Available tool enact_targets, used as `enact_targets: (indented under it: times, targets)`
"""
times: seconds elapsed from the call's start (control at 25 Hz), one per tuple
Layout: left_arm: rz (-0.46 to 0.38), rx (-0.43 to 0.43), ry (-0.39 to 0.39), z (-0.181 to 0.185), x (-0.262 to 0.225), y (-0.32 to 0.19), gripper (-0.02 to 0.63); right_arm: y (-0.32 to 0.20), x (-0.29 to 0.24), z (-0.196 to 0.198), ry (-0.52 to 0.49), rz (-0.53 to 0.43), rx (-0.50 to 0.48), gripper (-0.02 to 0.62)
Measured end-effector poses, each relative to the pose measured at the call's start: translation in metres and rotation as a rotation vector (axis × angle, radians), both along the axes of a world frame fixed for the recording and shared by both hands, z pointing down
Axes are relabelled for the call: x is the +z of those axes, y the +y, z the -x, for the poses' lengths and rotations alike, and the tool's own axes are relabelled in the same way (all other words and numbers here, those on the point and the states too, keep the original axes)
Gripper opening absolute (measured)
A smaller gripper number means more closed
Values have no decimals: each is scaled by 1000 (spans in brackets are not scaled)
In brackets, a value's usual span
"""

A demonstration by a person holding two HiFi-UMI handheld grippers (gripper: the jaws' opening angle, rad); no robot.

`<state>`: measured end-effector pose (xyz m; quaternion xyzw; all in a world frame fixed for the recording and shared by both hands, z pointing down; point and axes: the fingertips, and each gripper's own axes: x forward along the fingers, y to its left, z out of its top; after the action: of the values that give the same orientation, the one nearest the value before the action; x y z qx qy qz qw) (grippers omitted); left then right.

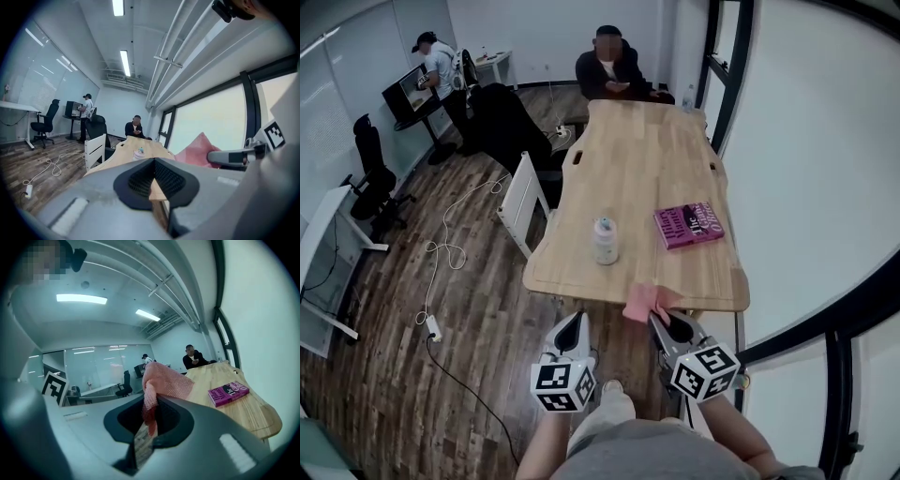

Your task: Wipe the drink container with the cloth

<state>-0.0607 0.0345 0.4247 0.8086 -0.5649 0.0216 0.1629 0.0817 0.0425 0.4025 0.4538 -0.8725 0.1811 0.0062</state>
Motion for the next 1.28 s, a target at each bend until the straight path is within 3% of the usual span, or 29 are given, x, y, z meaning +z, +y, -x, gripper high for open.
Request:
enact_targets:
  times: [0.56, 0.84, 1.28]
  targets:
    - [20, 17, 15, 31, 9, -109, 2, -115, 1, 34, 30, -6, 13, 29]
    - [25, 29, 31, 35, 13, -137, 2, -161, -5, 35, 41, -15, 24, 29]
    - [46, -27, 43, 37, 28, -173, 2, -237, -3, 38, 61, -2, -49, 30]
